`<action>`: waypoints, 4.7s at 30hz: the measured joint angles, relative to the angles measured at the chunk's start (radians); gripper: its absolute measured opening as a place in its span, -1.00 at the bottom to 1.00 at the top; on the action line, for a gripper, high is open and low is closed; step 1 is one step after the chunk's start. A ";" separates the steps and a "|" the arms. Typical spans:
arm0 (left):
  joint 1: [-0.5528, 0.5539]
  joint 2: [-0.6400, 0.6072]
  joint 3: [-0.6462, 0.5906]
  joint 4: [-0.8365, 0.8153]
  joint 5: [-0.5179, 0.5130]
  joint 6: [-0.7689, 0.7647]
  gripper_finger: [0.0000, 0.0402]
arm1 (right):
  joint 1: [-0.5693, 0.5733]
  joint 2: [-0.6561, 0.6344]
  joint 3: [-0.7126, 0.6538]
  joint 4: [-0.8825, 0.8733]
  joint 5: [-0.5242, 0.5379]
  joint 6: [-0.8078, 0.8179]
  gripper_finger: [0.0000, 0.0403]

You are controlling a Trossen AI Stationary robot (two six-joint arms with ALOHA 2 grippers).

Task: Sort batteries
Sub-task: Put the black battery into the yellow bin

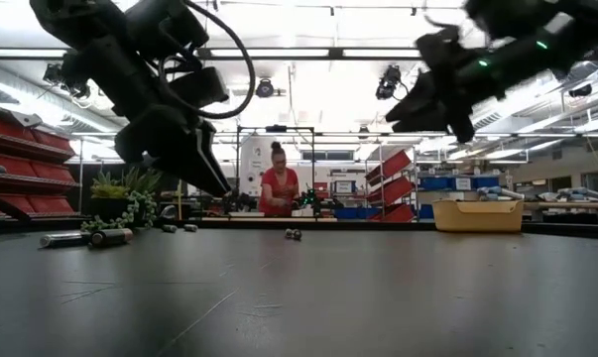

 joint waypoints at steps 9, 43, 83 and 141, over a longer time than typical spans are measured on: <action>0.030 0.002 0.013 0.070 0.046 0.007 -0.21 | 0.330 0.324 -0.193 0.662 0.393 0.057 -0.33; -0.280 0.015 0.114 -0.539 -0.027 -0.835 -0.09 | 0.124 0.451 0.013 0.762 0.148 -0.423 -0.38; -0.272 0.197 0.115 -0.390 0.025 -0.506 -0.94 | 0.178 0.451 0.013 0.706 0.164 -0.397 -0.42; 0.082 0.198 0.288 0.644 0.193 0.179 -1.00 | 0.315 0.450 0.013 1.110 0.125 -0.686 -0.42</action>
